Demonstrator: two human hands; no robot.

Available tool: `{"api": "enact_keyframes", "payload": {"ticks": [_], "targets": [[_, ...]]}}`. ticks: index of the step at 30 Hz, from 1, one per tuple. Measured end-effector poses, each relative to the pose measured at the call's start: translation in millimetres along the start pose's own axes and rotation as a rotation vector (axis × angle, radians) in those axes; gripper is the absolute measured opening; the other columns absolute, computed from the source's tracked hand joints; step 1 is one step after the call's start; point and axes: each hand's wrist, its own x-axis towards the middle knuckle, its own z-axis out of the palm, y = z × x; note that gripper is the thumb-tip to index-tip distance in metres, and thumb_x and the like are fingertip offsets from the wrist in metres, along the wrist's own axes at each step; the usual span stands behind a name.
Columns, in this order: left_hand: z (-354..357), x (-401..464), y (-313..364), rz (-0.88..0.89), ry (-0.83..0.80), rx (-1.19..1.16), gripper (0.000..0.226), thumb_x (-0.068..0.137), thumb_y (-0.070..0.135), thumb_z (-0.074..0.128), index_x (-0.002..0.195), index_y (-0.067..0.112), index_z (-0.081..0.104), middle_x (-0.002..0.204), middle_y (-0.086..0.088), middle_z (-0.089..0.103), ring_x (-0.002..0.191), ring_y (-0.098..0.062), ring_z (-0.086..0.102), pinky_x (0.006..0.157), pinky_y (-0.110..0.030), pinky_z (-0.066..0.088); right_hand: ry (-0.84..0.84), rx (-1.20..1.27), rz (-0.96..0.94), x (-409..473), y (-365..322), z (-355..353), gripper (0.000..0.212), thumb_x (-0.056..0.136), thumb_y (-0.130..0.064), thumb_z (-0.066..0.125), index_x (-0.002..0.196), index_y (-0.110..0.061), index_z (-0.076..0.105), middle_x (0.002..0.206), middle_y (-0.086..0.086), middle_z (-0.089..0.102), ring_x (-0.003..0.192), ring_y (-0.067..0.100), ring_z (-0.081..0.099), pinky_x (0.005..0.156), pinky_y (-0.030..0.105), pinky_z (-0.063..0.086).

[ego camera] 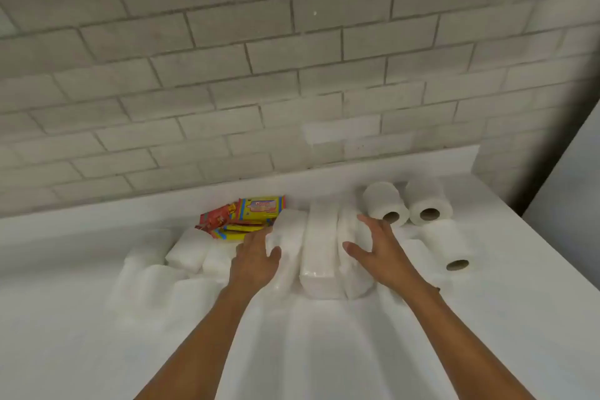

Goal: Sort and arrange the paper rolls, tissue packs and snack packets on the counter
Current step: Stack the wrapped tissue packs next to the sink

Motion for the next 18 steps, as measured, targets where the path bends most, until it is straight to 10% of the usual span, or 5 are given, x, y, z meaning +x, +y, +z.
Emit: {"api": "enact_keyframes", "payload": {"ticks": [12,18], "targets": [[2,59,-12,-0.249,-0.323,-0.031,0.092,0.062,0.054,0.063,0.147,0.034,0.036,0.124,0.006,0.055,0.106,-0.02,0.061,0.095,-0.038,0.052,-0.037,0.005,-0.083,62,5,10,0.065,0.091,-0.044,0.063,0.148,-0.034,0.033,0.15,-0.008,0.028,0.139,0.014,0.033,0.113,0.033,0.034],[10,64,-16,-0.234,-0.28,-0.137,0.076,0.077,0.036,0.076,0.144,0.024,0.041,0.129,0.006,0.055,0.111,-0.016,0.057,0.087,-0.028,0.051,-0.028,-0.05,-0.184,85,-10,25,0.06,0.093,-0.042,0.061,0.147,-0.033,0.036,0.149,-0.007,0.032,0.138,0.014,0.032,0.106,0.026,0.034]]}}
